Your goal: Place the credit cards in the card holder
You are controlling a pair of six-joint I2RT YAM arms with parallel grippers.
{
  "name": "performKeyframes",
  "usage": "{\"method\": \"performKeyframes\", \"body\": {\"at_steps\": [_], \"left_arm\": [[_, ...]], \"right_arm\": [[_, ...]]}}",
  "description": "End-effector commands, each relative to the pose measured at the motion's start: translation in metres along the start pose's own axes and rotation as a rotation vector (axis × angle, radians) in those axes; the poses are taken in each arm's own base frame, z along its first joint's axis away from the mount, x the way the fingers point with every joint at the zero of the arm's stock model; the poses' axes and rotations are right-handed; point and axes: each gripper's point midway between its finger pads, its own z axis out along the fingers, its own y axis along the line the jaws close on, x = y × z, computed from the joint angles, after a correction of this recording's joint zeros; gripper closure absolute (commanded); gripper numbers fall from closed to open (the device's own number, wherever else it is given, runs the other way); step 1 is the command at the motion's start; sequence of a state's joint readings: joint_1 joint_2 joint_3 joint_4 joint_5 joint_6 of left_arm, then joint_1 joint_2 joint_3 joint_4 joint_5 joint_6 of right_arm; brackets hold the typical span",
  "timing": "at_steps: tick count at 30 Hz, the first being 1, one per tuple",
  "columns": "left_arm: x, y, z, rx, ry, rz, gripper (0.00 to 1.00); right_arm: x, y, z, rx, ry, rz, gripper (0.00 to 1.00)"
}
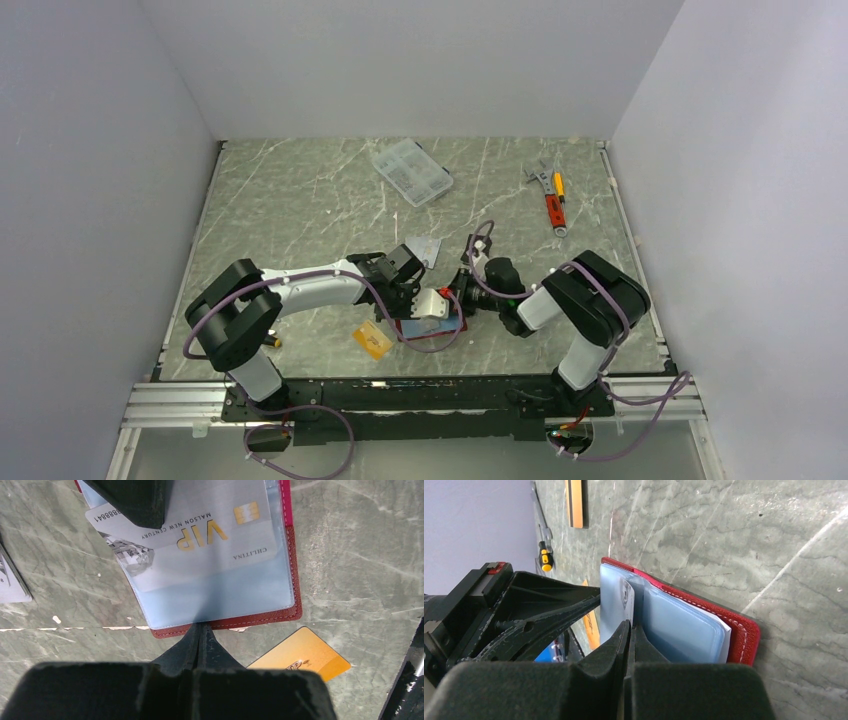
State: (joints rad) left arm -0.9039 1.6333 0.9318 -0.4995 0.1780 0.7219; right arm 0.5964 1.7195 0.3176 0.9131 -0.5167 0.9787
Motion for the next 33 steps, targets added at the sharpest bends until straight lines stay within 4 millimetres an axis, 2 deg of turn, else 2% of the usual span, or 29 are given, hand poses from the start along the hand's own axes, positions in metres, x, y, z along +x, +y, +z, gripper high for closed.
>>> {"method": "performKeyframes", "body": {"at_steps": [1,7,12,15,17,20,22,33], "left_arm": [[0.008,-0.025,0.009,0.103,0.030,0.005,1.00],[0.006,-0.027,0.007,0.106,0.011,-0.002,1.00],[0.008,-0.025,0.007,0.101,-0.003,-0.018,1.00],[0.008,-0.025,0.006,0.098,-0.008,-0.017,1.00],[0.008,-0.025,0.006,0.097,-0.010,-0.019,1.00],[0.007,-0.023,0.006,0.093,-0.011,-0.018,1.00],[0.007,-0.023,0.005,0.094,-0.011,-0.017,1.00],[0.006,-0.024,0.007,0.094,-0.019,-0.013,1.00]], "right_arm": [[-0.007,-0.013,0.004,0.094,-0.027,-0.045,0.95],[-0.011,-0.024,-0.013,0.260,-0.030,-0.102,0.62],[-0.013,-0.019,-0.025,0.309,-0.034,-0.123,0.60],[-0.011,-0.020,-0.029,0.323,-0.029,-0.117,0.62],[-0.009,-0.020,-0.028,0.317,-0.026,-0.117,0.69],[-0.009,-0.018,-0.022,0.326,-0.016,-0.128,0.92],[-0.007,-0.017,-0.017,0.342,0.000,-0.144,1.00],[0.001,0.003,0.006,0.322,0.056,-0.214,1.00]]}}
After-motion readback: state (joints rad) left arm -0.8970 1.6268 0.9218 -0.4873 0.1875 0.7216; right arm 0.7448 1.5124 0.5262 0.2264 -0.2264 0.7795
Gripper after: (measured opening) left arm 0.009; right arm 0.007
